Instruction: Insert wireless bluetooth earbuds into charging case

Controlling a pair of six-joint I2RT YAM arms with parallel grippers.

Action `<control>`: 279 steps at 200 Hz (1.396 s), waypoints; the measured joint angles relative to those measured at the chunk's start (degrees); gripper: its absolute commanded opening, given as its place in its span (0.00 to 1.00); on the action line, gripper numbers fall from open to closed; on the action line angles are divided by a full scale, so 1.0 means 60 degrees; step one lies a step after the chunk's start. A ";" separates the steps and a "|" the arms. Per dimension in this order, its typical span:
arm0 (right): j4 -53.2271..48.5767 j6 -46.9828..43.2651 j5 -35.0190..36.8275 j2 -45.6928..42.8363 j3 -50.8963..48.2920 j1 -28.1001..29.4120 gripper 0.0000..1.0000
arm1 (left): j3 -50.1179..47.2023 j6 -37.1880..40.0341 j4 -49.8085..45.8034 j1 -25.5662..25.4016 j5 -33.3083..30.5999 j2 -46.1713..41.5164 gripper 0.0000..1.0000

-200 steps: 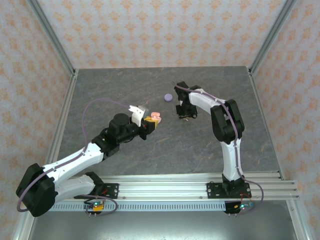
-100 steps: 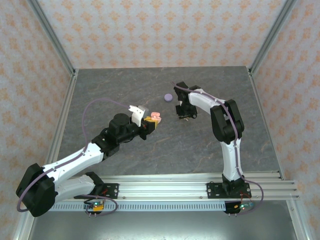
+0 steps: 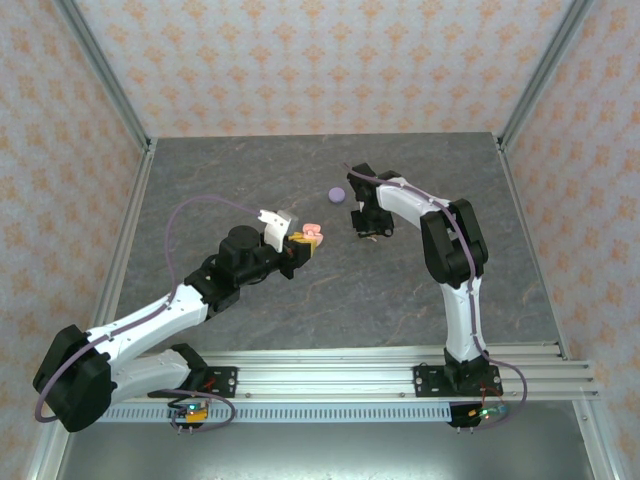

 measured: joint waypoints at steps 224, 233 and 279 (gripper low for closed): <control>-0.0306 0.0918 0.0011 0.0076 0.0120 -0.0208 0.42 | 0.0015 0.0007 -0.0087 -0.0004 0.0000 -0.0004 0.15; -0.0306 0.0889 -0.0022 0.0076 0.0109 -0.0211 0.42 | 0.0018 0.0007 -0.0106 0.0000 0.0000 -0.0004 0.15; -0.0233 0.0812 -0.0255 -0.0029 -0.0058 -0.0273 0.42 | 0.0022 0.0007 -0.0146 -0.0004 0.0000 -0.0004 0.15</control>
